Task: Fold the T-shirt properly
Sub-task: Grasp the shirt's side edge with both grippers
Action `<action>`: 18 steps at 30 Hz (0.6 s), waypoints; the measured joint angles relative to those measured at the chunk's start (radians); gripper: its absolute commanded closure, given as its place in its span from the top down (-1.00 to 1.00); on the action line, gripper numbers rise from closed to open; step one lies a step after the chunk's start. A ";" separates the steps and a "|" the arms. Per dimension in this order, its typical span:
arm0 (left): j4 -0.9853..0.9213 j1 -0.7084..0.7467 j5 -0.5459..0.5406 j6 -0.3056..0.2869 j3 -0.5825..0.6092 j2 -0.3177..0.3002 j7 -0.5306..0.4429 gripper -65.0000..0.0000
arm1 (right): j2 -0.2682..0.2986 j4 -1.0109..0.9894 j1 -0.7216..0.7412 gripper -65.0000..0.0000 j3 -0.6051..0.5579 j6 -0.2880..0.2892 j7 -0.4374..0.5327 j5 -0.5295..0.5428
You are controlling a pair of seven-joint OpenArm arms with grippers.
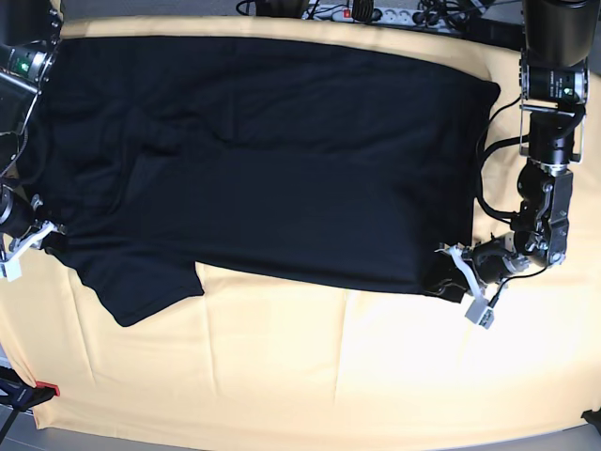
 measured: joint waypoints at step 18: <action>-0.001 -0.122 0.147 0.018 0.000 0.001 -0.130 -1.00 | 0.001 0.000 0.158 -1.00 -0.258 -0.015 0.220 -0.233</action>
